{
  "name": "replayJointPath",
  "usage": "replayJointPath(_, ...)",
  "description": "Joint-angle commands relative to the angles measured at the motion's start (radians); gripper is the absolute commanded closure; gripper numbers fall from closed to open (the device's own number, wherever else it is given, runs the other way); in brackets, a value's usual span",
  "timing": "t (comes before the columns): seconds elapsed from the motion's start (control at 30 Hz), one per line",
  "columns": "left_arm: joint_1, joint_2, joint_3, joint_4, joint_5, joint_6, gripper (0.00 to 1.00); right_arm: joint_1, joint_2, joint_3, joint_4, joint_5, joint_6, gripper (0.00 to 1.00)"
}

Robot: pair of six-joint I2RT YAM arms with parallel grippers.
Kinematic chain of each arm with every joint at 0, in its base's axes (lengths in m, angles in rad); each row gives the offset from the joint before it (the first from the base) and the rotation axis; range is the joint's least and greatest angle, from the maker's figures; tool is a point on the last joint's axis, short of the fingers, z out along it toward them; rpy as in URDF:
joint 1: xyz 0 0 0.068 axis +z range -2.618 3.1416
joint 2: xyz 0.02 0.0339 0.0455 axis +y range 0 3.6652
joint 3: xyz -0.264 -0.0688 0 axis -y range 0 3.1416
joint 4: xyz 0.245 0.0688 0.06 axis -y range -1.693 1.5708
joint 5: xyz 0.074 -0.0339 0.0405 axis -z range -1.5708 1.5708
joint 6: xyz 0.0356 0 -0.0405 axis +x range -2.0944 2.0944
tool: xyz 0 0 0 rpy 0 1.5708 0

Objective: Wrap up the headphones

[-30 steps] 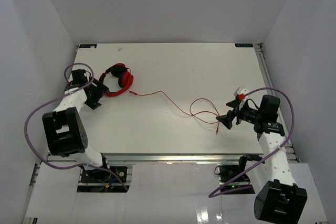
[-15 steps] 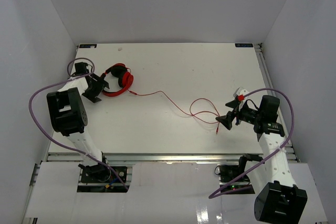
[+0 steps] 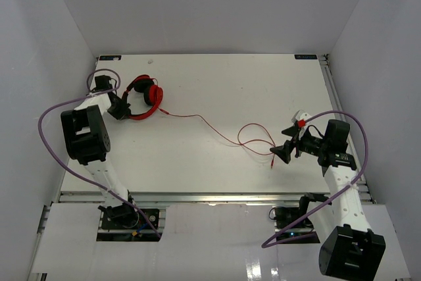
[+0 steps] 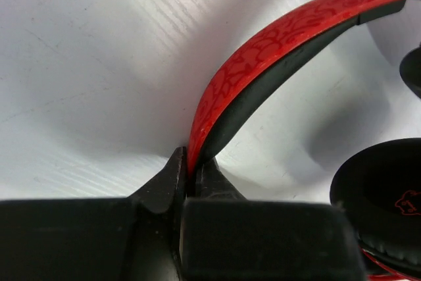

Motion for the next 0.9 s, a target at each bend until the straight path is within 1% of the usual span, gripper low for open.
replayJointPath(0.0, -0.015, -0.118, -0.043, -0.017, 0.038, 0.061, 0.99, 0.011, 0.015, 0.048, -0.151, -0.115, -0.164, 0.07)
replayJointPath(0.07, -0.041, -0.192, -0.07, 0.004, 0.049, 0.089, 1.0, 0.035, 0.028, 0.086, -0.262, -0.151, -0.36, 0.07)
replayJointPath(0.1, -0.059, -0.232, -0.081, 0.013, 0.051, 0.104, 1.0, 0.044, 0.037, 0.109, -0.316, -0.139, -0.383, 0.07)
replayJointPath(0.13, -0.089, -0.293, -0.094, 0.021, 0.055, 0.125, 1.0, 0.08, 0.05, 0.135, -0.358, -0.111, -0.475, 0.07)
replayJointPath(0.17, -0.127, -0.329, -0.097, 0.023, 0.056, 0.138, 1.0, 0.127, 0.065, 0.161, -0.372, -0.072, -0.503, 0.07)
replayJointPath(0.23, -0.219, -0.386, -0.097, 0.021, 0.054, 0.157, 1.0, 0.234, 0.094, 0.215, -0.373, 0.016, -0.503, 0.07)
replayJointPath(0.27, -0.275, -0.427, -0.095, 0.019, 0.056, 0.161, 1.0, 0.288, 0.103, 0.239, -0.36, 0.061, -0.493, 0.07)
replayJointPath(0.3, -0.312, -0.461, -0.091, 0.012, 0.061, 0.15, 1.0, 0.315, 0.114, 0.247, -0.316, 0.102, -0.457, 0.07)
replayJointPath(0.33, -0.336, -0.484, -0.087, 0.002, 0.067, 0.139, 1.0, 0.383, 0.119, 0.251, -0.267, 0.14, -0.373, 0.09)
replayJointPath(0.37, -0.372, -0.516, -0.08, -0.007, 0.069, 0.115, 1.0, 0.424, 0.12, 0.252, -0.217, 0.178, -0.323, 0.1)
replayJointPath(0.43, -0.407, -0.549, -0.078, -0.015, 0.07, 0.084, 1.0, 0.507, 0.138, 0.257, -0.085, 0.291, -0.205, 0.1)
replayJointPath(0.5, -0.461, -0.596, -0.075, -0.015, 0.08, 0.037, 1.0, 0.561, 0.183, 0.297, -0.018, 0.348, -0.129, 0.1)
replayJointPath(0.57, -0.483, -0.622, -0.055, -0.015, 0.099, -0.007, 1.0, 0.571, 0.229, 0.337, 0.011, 0.329, -0.07, 0.1)
replayJointPath(0.63, -0.497, -0.636, -0.036, -0.017, 0.12, -0.037, 1.0, 0.572, 0.255, 0.352, 0.039, 0.309, -0.045, 0.1)
replayJointPath(0.77, -0.519, -0.644, 0.016, -0.038, 0.17, -0.08, 1.0, 0.573, 0.254, 0.271, 0.252, 0.342, 0.009, 0.1)
replayJointPath(0.87, -0.526, -0.647, 0.044, -0.056, 0.203, -0.087, 1.0, 0.573, 0.279, 0.262, 0.327, 0.352, 0.046, 0.1)
